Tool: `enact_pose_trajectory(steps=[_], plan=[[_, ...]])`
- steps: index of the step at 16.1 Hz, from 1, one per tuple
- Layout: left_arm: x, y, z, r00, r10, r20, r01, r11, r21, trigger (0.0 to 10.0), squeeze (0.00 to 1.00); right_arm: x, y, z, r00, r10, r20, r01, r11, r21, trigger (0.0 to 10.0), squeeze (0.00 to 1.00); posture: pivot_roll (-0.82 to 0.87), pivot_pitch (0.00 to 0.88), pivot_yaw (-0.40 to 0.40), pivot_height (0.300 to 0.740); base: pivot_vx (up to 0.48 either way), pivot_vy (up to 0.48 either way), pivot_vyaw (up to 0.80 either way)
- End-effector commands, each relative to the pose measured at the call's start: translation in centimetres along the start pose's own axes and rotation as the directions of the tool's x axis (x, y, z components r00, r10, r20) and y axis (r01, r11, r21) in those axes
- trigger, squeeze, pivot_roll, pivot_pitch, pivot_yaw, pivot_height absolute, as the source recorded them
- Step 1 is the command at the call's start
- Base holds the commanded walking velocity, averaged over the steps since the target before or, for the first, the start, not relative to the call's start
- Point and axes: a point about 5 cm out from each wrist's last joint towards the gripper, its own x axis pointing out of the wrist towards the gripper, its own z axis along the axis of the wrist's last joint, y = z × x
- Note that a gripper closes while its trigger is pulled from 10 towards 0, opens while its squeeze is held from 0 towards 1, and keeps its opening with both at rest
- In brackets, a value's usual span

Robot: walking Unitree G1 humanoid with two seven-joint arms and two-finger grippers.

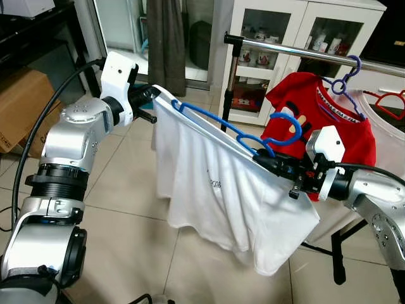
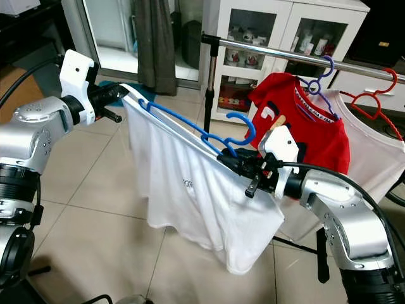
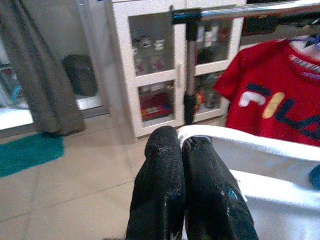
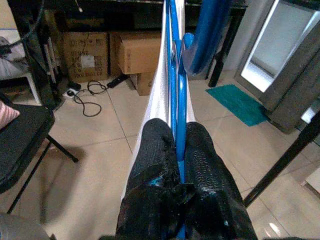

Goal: Hang hanger

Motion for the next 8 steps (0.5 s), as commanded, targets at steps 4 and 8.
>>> enact_pose_trajectory(steps=[4, 8], plan=[[1.5, -2.2, -1.6, 0.999, -0.032, 0.013, 0.033, 0.985, -0.168, 0.0, 0.00, 1.3, -0.2, 3.0, 0.960, -0.084, 0.269, 0.041, 0.986, 0.162, 0.0, 0.00, -0.07, 0.000, 0.010, 0.740, 0.000, 0.000, 0.00], [3.5, -7.8, -1.6, 0.982, -0.180, 0.058, 0.189, 0.956, -0.225, 0.0, 0.00, 3.9, -2.9, 4.4, 0.817, -0.452, 0.358, 0.279, 0.853, 0.441, 0.0, 0.00, -0.08, 0.000, 0.021, 0.740, 0.000, 0.000, 0.00]])
